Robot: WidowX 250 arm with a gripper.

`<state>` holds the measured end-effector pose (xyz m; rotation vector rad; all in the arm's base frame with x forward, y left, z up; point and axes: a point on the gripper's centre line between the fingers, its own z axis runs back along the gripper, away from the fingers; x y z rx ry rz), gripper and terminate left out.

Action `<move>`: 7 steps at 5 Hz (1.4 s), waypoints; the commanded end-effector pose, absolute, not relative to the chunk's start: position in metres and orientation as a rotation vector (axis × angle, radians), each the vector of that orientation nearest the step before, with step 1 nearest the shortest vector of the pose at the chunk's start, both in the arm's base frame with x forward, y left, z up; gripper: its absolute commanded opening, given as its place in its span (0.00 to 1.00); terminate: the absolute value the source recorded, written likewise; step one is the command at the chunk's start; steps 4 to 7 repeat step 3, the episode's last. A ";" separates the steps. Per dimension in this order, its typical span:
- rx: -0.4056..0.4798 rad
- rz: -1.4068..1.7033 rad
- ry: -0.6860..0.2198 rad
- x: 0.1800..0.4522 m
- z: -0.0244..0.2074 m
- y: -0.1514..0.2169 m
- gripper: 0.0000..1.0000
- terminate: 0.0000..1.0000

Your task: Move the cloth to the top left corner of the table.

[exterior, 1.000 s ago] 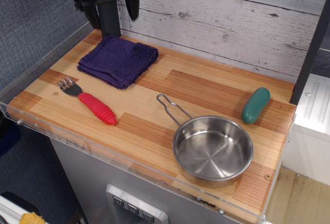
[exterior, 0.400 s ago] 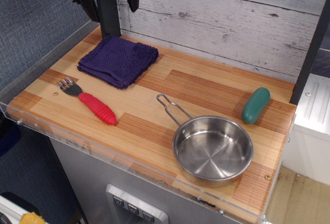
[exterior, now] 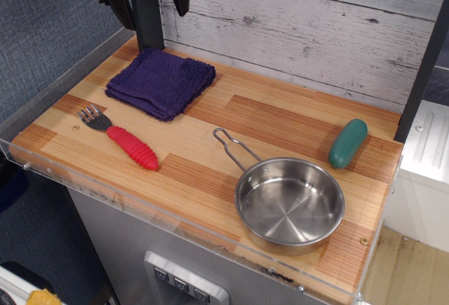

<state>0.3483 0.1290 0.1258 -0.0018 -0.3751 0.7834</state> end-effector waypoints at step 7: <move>0.001 0.777 -0.433 0.341 0.144 0.128 1.00 1.00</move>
